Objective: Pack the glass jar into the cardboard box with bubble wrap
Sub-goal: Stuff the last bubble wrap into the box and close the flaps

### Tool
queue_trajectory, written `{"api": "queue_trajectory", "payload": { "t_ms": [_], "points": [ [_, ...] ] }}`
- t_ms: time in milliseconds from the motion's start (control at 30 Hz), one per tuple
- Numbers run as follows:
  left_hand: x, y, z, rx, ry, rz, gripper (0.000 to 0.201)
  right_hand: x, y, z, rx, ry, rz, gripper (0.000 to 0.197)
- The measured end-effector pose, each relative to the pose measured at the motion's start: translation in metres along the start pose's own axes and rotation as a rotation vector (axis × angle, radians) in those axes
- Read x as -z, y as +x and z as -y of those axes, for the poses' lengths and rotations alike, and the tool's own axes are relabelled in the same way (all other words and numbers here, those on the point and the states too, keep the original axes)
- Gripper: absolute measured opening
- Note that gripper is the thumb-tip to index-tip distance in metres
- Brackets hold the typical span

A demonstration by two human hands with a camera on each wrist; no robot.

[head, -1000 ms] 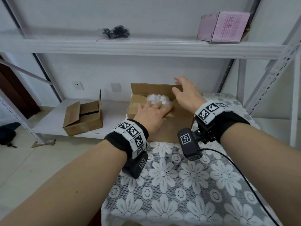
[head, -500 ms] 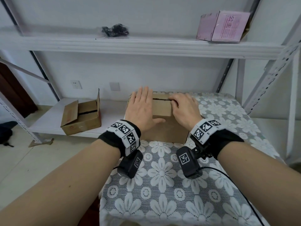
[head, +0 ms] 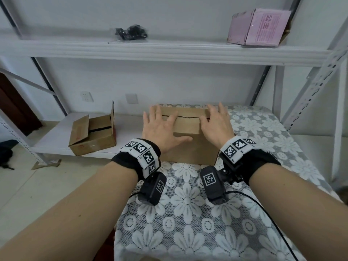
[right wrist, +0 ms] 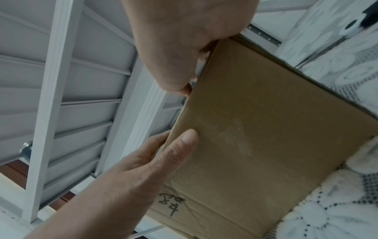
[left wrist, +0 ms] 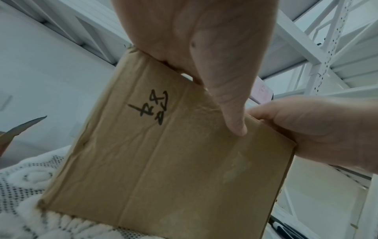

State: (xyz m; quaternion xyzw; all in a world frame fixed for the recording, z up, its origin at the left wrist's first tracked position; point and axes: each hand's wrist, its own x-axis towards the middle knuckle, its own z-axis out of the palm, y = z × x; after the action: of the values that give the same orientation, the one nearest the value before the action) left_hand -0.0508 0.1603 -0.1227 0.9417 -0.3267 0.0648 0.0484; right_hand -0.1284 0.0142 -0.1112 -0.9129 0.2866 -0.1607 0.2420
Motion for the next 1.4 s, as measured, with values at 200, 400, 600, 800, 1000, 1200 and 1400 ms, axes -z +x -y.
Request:
{"api": "queue_trajectory", "payload": {
  "t_ms": [200, 400, 600, 800, 1000, 1200, 1400],
  "points": [
    [0.006, 0.006, 0.001, 0.11, -0.123, 0.032, 0.097, -0.001, 0.009, -0.007, -0.051, 0.151, 0.03, 0.058],
    [0.016, 0.009, -0.014, 0.171, -0.162, 0.009, 0.098, 0.012, 0.022, -0.013, -0.207, 0.522, -0.044, 0.047],
    [0.011, 0.003, -0.034, 0.187, -0.188, -0.024, 0.092, 0.022, 0.031, -0.024, -0.186, 0.394, -0.118, 0.035],
    [0.018, 0.009, -0.031, 0.132, -0.084, 0.043, 0.097, 0.015, 0.028, -0.037, -0.151, 0.263, -0.031, 0.049],
    [0.022, 0.035, -0.036, 0.061, -0.068, 0.249, 0.139, 0.024, 0.027, -0.039, -0.059, 0.253, 0.162, 0.051],
    [0.028, 0.048, -0.034, -0.023, -0.02, 0.417, 0.13, 0.024, 0.026, -0.041, 0.011, 0.28, 0.191, 0.045],
    [0.025, 0.043, -0.037, -0.061, 0.018, 0.373, 0.116, 0.017, 0.028, -0.039, -0.008, 0.194, 0.158, 0.046]
  ]
}}
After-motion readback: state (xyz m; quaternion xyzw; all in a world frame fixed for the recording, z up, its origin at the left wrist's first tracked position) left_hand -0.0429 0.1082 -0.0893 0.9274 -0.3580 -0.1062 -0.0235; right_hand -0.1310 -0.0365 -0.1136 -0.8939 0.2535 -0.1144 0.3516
